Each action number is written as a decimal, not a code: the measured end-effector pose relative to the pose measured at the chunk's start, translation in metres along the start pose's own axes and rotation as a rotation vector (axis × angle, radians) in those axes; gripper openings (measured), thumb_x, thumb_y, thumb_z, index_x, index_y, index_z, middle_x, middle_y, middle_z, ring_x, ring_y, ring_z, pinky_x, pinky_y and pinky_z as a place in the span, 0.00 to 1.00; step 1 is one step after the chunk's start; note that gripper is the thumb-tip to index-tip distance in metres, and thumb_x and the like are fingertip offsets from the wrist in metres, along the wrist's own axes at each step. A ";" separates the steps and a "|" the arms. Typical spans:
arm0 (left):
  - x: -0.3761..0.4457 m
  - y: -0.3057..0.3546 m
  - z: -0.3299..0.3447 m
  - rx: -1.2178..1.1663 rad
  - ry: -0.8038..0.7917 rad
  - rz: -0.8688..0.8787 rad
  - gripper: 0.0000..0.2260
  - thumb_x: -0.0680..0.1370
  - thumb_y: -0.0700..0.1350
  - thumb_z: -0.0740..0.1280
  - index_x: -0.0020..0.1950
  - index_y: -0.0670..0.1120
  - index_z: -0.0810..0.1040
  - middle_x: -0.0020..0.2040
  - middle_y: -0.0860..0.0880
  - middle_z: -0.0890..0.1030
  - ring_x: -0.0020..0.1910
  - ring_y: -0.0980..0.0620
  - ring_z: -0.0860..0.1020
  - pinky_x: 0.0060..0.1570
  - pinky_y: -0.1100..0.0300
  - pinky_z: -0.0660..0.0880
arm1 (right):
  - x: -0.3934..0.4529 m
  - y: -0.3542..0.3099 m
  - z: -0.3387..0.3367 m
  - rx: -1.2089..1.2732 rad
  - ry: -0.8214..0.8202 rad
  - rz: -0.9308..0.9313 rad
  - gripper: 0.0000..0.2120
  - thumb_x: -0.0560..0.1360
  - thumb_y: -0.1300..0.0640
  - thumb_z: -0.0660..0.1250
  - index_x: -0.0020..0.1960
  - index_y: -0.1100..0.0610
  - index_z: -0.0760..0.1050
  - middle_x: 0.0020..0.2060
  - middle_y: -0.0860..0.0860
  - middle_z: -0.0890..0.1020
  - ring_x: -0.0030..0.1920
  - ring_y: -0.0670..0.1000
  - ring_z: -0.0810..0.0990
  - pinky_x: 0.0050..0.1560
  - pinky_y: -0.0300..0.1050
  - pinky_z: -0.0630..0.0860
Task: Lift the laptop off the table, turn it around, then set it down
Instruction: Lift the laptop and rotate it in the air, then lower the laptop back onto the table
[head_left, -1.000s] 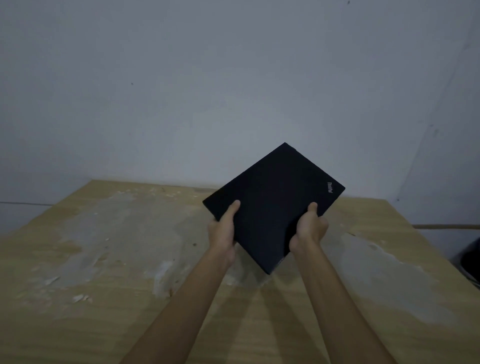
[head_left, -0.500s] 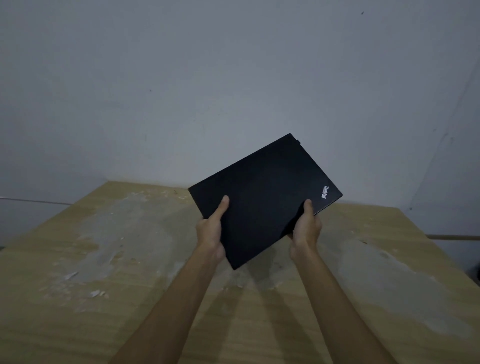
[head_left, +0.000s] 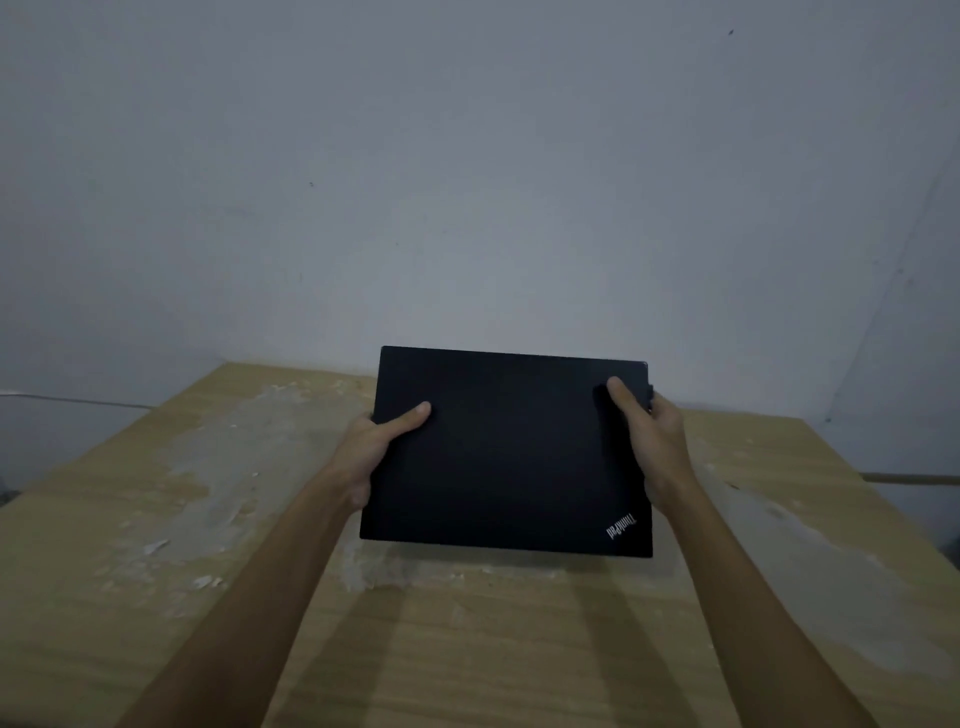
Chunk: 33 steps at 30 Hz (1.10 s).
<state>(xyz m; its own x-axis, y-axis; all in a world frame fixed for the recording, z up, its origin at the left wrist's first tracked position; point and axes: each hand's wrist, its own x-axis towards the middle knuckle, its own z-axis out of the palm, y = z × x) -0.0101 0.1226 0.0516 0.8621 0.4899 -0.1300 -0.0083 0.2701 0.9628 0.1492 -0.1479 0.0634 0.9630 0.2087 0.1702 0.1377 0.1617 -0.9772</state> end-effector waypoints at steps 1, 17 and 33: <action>0.000 0.000 0.000 0.009 -0.011 0.003 0.27 0.67 0.51 0.79 0.64 0.42 0.82 0.58 0.42 0.87 0.54 0.40 0.86 0.45 0.48 0.83 | -0.002 0.002 0.000 0.026 0.017 0.000 0.15 0.77 0.47 0.73 0.57 0.57 0.83 0.48 0.50 0.89 0.45 0.48 0.88 0.41 0.42 0.82; 0.057 0.003 0.010 0.396 0.005 0.420 0.25 0.78 0.53 0.73 0.73 0.52 0.71 0.64 0.52 0.81 0.60 0.52 0.82 0.54 0.54 0.82 | 0.043 0.040 0.001 -0.086 0.082 -0.132 0.19 0.83 0.53 0.66 0.73 0.51 0.72 0.64 0.52 0.81 0.59 0.49 0.81 0.60 0.42 0.78; 0.175 -0.062 0.000 0.590 0.063 0.379 0.23 0.82 0.52 0.68 0.77 0.52 0.70 0.67 0.57 0.79 0.60 0.70 0.76 0.58 0.72 0.72 | 0.136 0.129 0.019 -0.292 0.080 0.050 0.19 0.81 0.51 0.67 0.71 0.55 0.76 0.62 0.52 0.82 0.63 0.54 0.80 0.66 0.50 0.76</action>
<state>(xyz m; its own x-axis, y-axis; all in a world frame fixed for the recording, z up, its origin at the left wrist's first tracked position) 0.1410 0.1915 -0.0306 0.8231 0.5131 0.2436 -0.0107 -0.4147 0.9099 0.2936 -0.0800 -0.0368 0.9839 0.1307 0.1220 0.1394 -0.1336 -0.9812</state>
